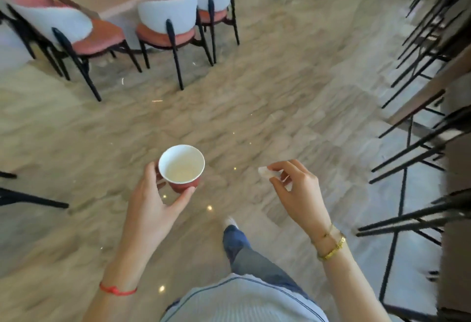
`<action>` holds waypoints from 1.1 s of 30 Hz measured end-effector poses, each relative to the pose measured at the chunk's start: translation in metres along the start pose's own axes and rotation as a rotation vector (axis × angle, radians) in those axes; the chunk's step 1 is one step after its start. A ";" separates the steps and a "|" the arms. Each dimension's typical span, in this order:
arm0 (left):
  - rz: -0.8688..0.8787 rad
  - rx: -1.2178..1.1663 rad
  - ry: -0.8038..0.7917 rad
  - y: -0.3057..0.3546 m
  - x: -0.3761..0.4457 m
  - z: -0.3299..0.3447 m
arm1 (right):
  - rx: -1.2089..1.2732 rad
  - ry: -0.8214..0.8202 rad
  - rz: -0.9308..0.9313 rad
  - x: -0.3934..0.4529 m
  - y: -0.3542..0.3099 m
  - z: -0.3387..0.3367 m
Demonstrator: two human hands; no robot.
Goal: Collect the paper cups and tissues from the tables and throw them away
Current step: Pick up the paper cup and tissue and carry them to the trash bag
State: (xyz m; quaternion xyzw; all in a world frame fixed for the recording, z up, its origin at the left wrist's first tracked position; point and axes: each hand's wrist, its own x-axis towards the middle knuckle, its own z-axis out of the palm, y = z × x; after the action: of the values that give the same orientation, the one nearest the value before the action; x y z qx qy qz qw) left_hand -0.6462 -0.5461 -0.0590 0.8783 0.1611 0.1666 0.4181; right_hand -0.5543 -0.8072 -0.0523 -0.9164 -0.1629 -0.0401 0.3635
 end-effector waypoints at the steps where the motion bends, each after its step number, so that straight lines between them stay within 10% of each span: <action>1: -0.020 -0.007 0.037 -0.003 0.015 0.000 | 0.011 -0.025 -0.027 0.023 -0.001 0.008; 33: -0.432 0.058 0.672 -0.224 0.486 -0.206 | 0.174 -0.481 -0.639 0.621 -0.282 0.393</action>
State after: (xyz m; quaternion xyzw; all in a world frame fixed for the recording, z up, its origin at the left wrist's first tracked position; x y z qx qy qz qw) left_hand -0.3322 -0.0663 -0.0367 0.7323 0.4746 0.3482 0.3425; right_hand -0.0785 -0.1807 -0.0365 -0.7688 -0.5224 0.0782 0.3605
